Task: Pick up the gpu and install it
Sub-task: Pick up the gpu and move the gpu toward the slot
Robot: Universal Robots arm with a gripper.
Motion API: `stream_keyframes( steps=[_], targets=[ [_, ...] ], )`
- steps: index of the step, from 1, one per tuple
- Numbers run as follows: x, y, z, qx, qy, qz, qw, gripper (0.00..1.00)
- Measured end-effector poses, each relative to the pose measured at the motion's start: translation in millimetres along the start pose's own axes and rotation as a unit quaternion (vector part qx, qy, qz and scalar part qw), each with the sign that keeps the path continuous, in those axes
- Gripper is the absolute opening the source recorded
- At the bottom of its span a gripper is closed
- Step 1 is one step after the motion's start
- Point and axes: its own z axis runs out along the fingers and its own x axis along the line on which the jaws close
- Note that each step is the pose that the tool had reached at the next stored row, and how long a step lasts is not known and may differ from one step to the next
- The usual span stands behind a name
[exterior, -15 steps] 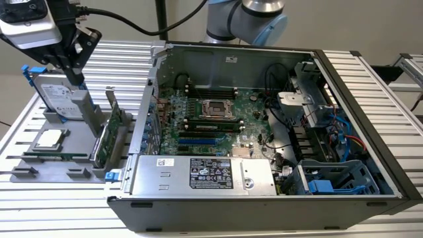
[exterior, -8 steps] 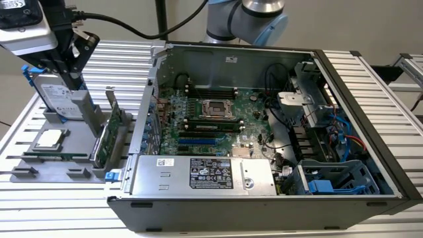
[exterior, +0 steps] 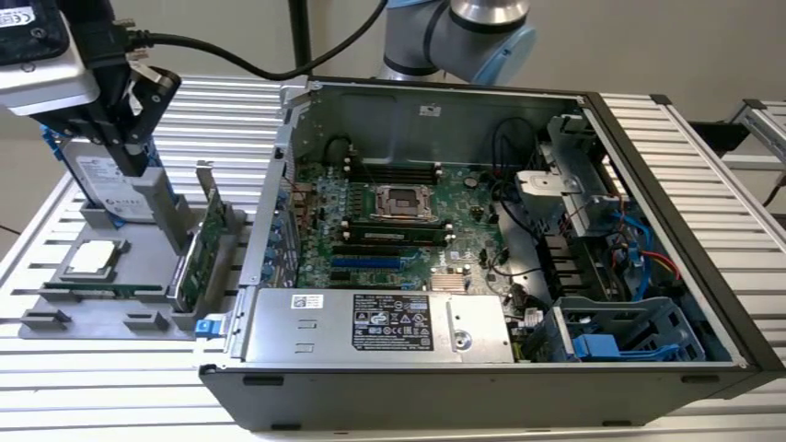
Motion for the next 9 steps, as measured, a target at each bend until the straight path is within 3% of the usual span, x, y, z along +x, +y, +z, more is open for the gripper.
stream_keyframes(
  steps=[9],
  targets=[
    [-0.7,-9.8,-0.4,0.0000,0.0000,0.000,1.0000,0.00]
  ],
)
